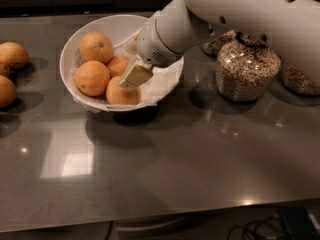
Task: Pick orange from white bowl
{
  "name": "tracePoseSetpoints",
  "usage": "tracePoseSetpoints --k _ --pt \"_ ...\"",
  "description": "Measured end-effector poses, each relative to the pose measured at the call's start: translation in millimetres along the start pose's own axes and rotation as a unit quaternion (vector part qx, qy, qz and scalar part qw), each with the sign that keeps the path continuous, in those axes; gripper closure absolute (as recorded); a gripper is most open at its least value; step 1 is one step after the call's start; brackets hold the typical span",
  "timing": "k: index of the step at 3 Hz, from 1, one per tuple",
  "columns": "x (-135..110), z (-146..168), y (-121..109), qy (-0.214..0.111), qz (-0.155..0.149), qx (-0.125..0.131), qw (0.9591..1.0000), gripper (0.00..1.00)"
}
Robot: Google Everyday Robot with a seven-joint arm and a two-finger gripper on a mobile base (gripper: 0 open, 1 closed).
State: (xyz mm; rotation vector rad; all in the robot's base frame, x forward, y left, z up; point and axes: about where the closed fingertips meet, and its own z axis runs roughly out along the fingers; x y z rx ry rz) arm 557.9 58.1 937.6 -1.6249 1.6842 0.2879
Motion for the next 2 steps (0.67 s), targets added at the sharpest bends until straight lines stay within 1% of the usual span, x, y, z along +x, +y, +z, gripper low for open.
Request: tracePoseSetpoints --k 1,2 --pt "5.5 9.7 7.9 -0.013 0.016 -0.009 0.9998 0.49" --pt "7.3 19.2 8.9 -0.016 0.020 -0.015 0.9995 0.47"
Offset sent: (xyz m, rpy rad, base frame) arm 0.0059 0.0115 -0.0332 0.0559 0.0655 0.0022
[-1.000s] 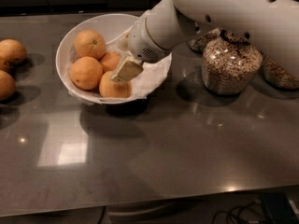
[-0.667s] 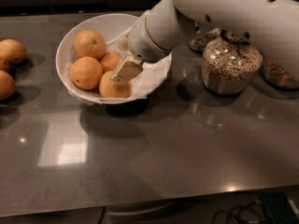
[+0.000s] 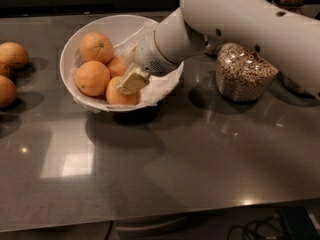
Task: Pick orange from white bowl
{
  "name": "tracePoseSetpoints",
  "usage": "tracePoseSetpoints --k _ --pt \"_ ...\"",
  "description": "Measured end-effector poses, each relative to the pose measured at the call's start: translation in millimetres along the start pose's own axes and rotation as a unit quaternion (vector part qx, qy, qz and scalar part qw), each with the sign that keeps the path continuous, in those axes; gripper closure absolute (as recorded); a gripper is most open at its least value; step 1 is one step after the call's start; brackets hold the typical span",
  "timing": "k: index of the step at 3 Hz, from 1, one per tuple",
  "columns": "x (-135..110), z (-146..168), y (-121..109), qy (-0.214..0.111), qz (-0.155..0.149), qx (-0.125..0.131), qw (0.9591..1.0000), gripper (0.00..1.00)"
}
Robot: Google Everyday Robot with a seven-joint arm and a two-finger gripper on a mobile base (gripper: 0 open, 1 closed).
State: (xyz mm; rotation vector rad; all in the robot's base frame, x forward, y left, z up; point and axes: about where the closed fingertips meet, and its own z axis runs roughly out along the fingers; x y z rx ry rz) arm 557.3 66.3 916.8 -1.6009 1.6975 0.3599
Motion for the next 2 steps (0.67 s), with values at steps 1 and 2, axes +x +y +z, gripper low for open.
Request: tracePoseSetpoints --k 1,2 --pt "2.8 4.0 2.3 0.004 0.007 -0.005 1.0000 0.42" --pt "14.1 21.5 7.9 0.014 0.019 -0.017 0.9996 0.36"
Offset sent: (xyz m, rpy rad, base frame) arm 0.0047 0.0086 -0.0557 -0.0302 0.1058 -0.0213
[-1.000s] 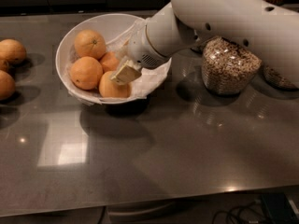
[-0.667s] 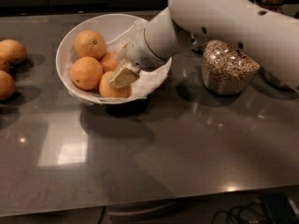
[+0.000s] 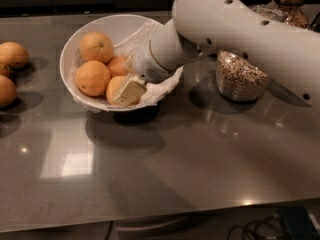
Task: Pick orange from white bowl
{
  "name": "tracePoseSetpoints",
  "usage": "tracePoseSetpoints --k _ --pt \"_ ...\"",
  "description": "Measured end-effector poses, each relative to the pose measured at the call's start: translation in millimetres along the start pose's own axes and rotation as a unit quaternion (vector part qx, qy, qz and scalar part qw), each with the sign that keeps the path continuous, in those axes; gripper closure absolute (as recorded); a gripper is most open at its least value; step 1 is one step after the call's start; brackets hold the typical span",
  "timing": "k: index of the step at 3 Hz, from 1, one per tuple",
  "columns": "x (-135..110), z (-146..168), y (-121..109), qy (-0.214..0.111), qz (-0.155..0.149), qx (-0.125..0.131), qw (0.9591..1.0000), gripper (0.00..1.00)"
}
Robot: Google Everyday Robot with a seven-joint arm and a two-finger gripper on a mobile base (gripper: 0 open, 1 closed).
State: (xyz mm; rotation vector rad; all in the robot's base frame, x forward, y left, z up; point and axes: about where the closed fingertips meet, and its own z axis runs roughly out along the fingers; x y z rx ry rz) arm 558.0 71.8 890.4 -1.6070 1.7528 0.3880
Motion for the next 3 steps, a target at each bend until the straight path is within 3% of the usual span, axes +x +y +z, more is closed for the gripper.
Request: tracePoseSetpoints --k 3 --pt "11.3 14.4 1.1 0.016 0.016 -0.012 0.9997 0.41"
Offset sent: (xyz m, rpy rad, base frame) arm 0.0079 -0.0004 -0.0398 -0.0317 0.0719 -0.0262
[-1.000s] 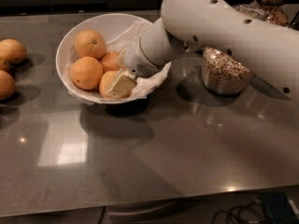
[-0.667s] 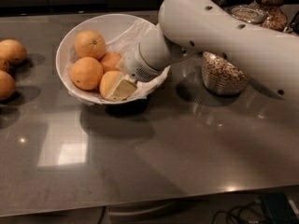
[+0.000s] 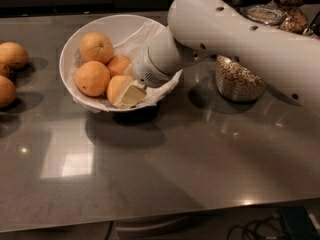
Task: Pick orange from white bowl
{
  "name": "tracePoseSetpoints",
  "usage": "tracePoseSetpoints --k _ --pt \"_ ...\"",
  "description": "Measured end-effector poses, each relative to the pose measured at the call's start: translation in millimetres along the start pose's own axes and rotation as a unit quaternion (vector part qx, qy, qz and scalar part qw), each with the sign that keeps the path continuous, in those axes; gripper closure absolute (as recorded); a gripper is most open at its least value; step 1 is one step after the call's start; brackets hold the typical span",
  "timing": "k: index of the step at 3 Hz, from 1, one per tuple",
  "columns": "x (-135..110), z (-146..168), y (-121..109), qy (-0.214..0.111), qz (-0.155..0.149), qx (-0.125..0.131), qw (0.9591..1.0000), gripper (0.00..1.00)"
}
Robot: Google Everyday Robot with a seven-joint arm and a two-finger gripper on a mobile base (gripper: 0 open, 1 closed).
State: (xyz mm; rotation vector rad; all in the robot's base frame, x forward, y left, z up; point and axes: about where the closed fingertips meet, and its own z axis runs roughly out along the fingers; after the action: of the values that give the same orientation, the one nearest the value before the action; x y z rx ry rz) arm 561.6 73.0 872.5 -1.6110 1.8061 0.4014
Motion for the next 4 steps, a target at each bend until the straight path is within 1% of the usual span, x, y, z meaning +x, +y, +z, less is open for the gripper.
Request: tracePoseSetpoints --k 1,2,3,4 --pt "-0.5 1.4 -1.5 0.001 0.003 -0.002 1.0000 0.44" --pt "-1.5 1.0 -2.1 0.002 0.003 -0.002 1.0000 0.40" --pt "-0.3 2.6 -2.8 0.003 0.006 -0.004 1.0000 0.55" --pt "-0.4 2.6 -2.8 0.003 0.006 -0.004 1.0000 0.76"
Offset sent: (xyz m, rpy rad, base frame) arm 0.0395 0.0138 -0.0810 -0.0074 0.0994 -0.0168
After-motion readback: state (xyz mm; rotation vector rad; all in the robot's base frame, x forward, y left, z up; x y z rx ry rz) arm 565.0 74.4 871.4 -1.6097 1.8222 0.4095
